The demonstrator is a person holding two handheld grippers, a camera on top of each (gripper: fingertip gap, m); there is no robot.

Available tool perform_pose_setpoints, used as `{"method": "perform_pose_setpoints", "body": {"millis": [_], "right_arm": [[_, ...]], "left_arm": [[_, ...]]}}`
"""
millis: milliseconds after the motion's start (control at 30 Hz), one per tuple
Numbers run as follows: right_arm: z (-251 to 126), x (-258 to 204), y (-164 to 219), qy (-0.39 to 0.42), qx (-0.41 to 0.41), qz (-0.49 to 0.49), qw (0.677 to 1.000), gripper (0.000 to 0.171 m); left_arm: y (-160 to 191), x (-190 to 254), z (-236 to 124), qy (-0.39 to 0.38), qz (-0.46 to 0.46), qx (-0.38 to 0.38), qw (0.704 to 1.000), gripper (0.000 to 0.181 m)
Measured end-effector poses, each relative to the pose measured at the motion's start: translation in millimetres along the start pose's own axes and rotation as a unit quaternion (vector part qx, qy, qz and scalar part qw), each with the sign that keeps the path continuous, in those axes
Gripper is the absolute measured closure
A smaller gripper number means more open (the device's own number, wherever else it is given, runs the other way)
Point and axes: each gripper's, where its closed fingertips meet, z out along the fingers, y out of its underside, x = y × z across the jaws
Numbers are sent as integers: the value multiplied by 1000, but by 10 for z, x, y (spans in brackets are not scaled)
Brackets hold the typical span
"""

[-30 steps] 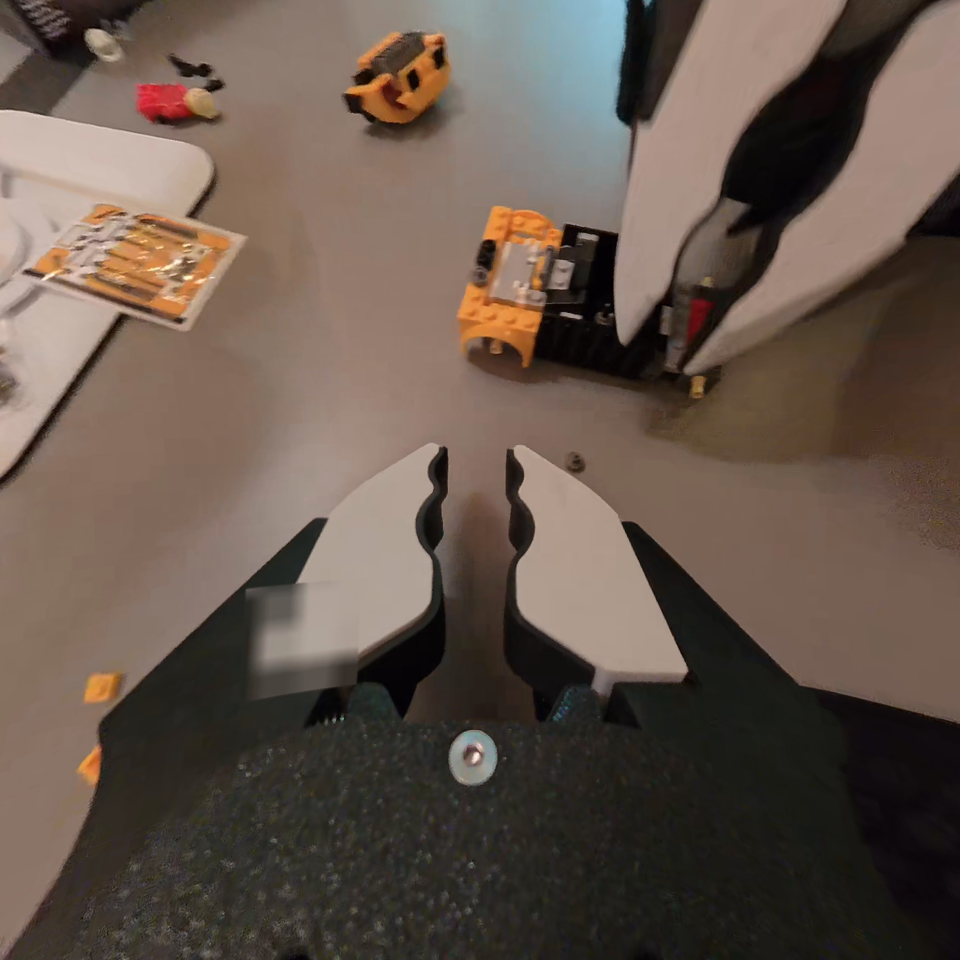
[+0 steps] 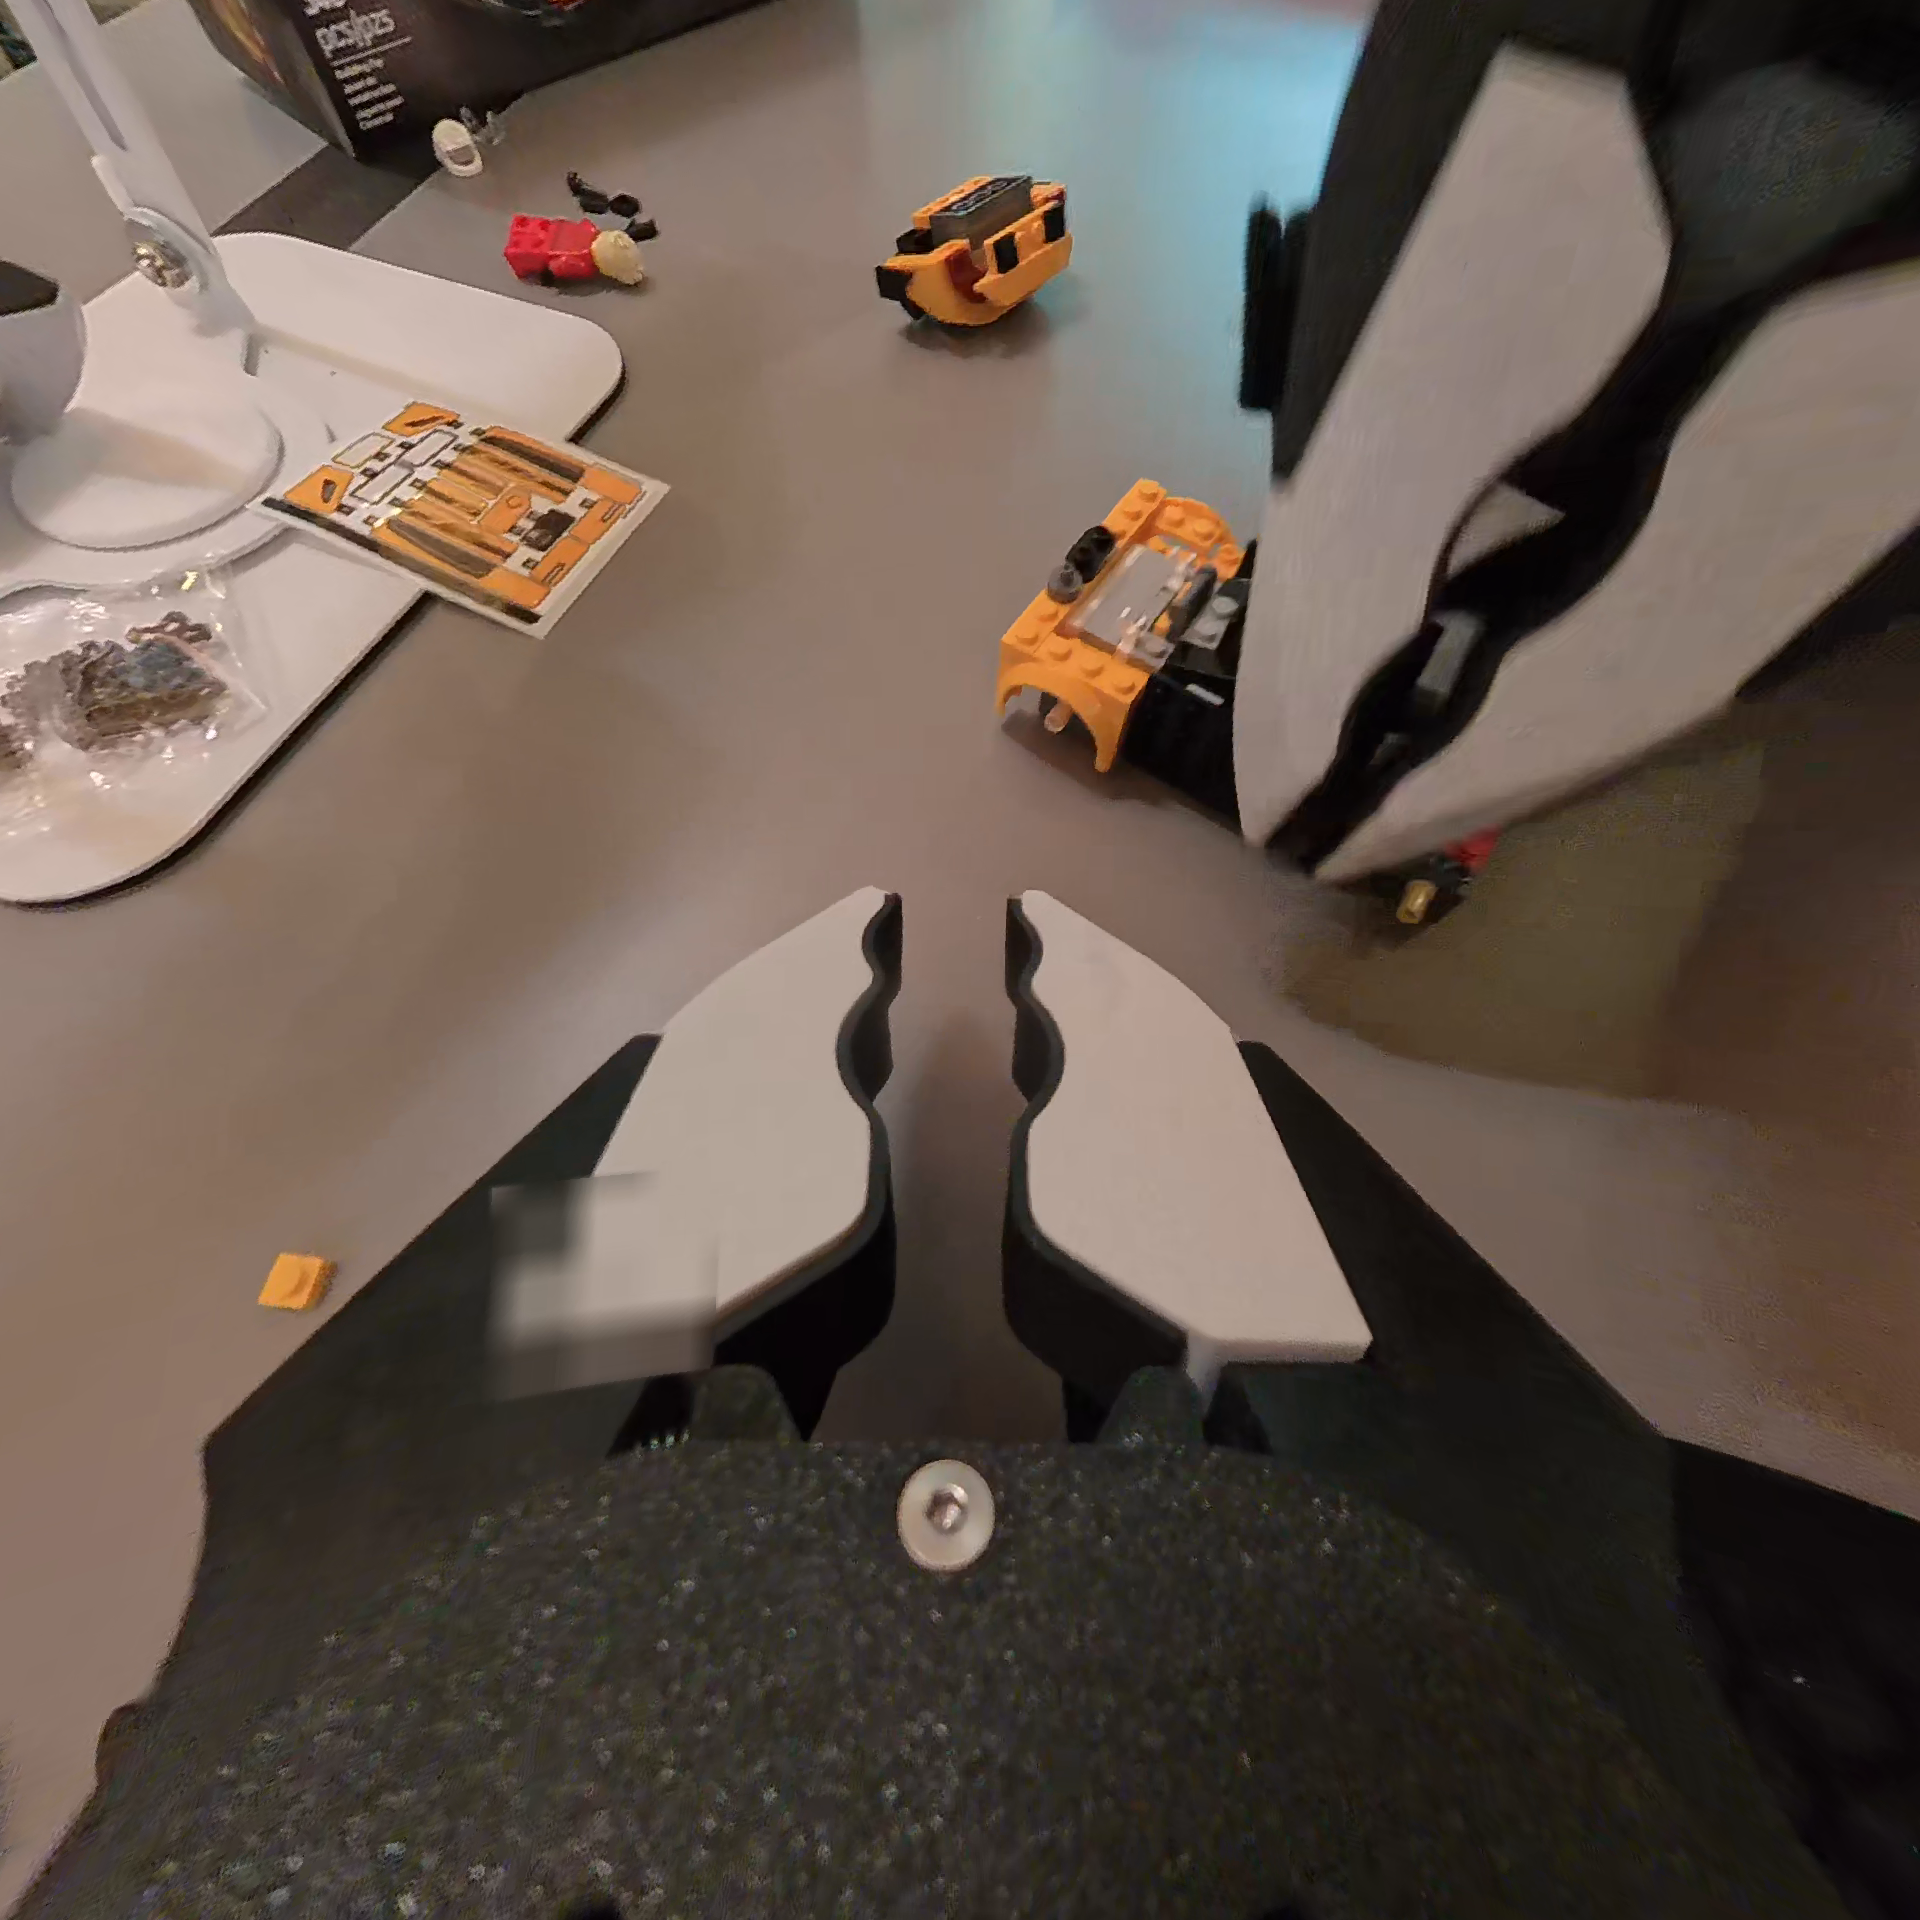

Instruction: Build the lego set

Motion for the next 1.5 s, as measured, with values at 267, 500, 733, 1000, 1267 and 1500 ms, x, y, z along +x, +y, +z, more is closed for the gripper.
{"method": "perform_pose_setpoints", "body": {"millis": [267, 500, 733, 1000, 1267, 1500], "right_arm": [[-725, 623, 330, 68, 164, 99, 979, 165], [-486, 757, 708, 19, 167, 138, 976, 165], [-383, 722, 731, -12, 170, 144, 975, 165], [-334, 628, 747, -45, 176, 151, 972, 165], [-416, 605, 757, -51, 185, 153, 969, 165], [-361, 578, 828, -40, 132, 122, 983, 165]], "left_arm": [[-114, 126, 181, 43, 9, 8, 999, 150], [-213, 162, 375, 131, -14, -7, 991, 142], [-147, 266, 569, 184, 55, -63, 979, 137], [-184, 396, 609, 211, 111, -53, 970, 154], [-229, 340, 605, 191, 93, -40, 976, 137], [-190, 400, 673, 229, 122, -65, 964, 134]]}}
